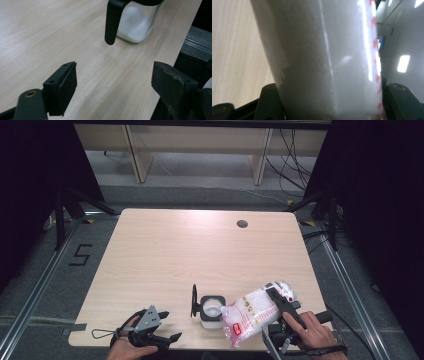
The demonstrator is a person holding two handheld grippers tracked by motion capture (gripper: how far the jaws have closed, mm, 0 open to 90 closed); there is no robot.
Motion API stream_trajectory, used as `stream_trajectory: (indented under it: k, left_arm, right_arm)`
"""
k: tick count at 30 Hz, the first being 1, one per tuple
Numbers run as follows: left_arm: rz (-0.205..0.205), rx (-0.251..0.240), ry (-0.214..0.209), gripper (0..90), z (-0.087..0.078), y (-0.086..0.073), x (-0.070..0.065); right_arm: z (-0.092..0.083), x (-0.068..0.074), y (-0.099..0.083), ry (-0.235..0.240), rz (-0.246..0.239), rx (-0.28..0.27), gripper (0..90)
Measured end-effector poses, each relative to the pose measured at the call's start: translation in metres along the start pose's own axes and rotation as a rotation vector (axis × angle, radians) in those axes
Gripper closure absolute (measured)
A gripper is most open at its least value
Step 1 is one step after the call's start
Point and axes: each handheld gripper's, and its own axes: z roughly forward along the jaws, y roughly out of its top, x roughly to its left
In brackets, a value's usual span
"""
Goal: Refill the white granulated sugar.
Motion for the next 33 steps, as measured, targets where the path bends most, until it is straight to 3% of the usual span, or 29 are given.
stream_trajectory:
  k: [6,7,10,11,12,13,14,15,18,20,21,22,23,26,27,28,31,32,33]
  left_arm:
    - [0.002,0.003,0.0,20.1,-0.0001,0.0001,0.0]
    - [-0.003,-0.003,-0.005,20.1,0.0004,0.0002,-0.0003]
    - [0.002,0.003,-0.001,20.1,-0.0002,0.0001,0.0]
    - [-0.004,-0.006,-0.005,20.1,0.0006,-0.0003,0.0]
    - [-0.002,-0.006,-0.004,20.1,0.0005,-0.0001,0.0002]
    - [0.0,-0.005,-0.002,20.1,0.0004,-0.0002,0.0003]
    - [0.0,-0.005,-0.002,20.1,0.0004,-0.0002,0.0003]
    - [0.007,-0.005,-0.002,20.1,0.0003,0.0,0.0004]
    - [0.023,-0.001,-0.005,20.1,0.0001,0.0007,0.0013]
    - [-0.001,-0.004,-0.002,20.1,0.0003,-0.0001,0.0001]
    - [-0.004,-0.01,-0.006,20.1,0.0008,-0.0001,0.0]
    - [-0.004,-0.01,-0.006,20.1,0.0008,-0.0001,0.0]
    - [0.0,-0.005,-0.002,20.1,0.0003,-0.0002,0.0001]
    - [0.004,-0.008,-0.007,20.1,0.0007,0.0001,0.0003]
    - [0.018,-0.005,-0.003,20.1,0.0002,0.0003,0.0012]
    - [-0.005,-0.005,-0.005,20.1,0.0004,-0.0003,0.0]
    - [-0.003,-0.007,-0.005,20.1,0.0006,-0.0001,0.0005]
    - [-0.004,-0.007,-0.006,20.1,0.0006,-0.0002,0.0002]
    - [0.0,-0.004,-0.002,20.1,0.0003,-0.0001,0.0]
  right_arm:
    - [0.0006,0.002,0.0008,0.003,0.019,0.0,42.9]
    - [0.0001,0.0008,0.0026,-0.003,-0.011,0.003,42.9]
    - [0.0017,0.0013,0.0033,-0.008,-0.012,-0.017,43.0]
    - [0.0007,0.0038,0.0034,-0.005,0.015,-0.004,43.0]
    - [0.0005,0.0011,0.0038,0.002,-0.012,-0.006,43.0]
    - [-0.0015,0.0037,0.0033,-0.003,0.044,0.017,43.0]
    - [-0.0015,0.0037,0.0033,-0.003,0.044,0.017,43.0]
    - [0.001,-0.0001,0.0021,-0.027,-0.011,-0.028,43.0]
    - [0.0011,0.0008,0.0026,-0.019,-0.008,-0.016,43.1]
    - [0.0013,0.0026,0.0026,-0.027,0.012,-0.023,43.0]
    - [-0.0007,-0.0018,0.0041,-0.012,-0.034,-0.007,43.0]
    - [-0.0007,-0.0018,0.0041,-0.012,-0.034,-0.007,43.0]
    - [-0.0024,0.002,0.0039,0.0,0.021,0.018,43.1]
    - [0.0004,-0.0006,0.0031,-0.011,-0.016,-0.02,43.1]
    - [0.0004,-0.0003,0.003,-0.01,-0.012,-0.014,43.1]
    - [-0.0009,0.0023,0.0022,0.007,0.029,0.007,43.1]
    - [-0.0014,0.0019,0.0021,0.005,0.027,0.011,43.1]
    - [-0.0007,-0.0001,0.0022,0.006,0.003,-0.002,43.1]
    - [-0.0022,0.0019,0.0016,0.004,0.041,0.012,43.1]
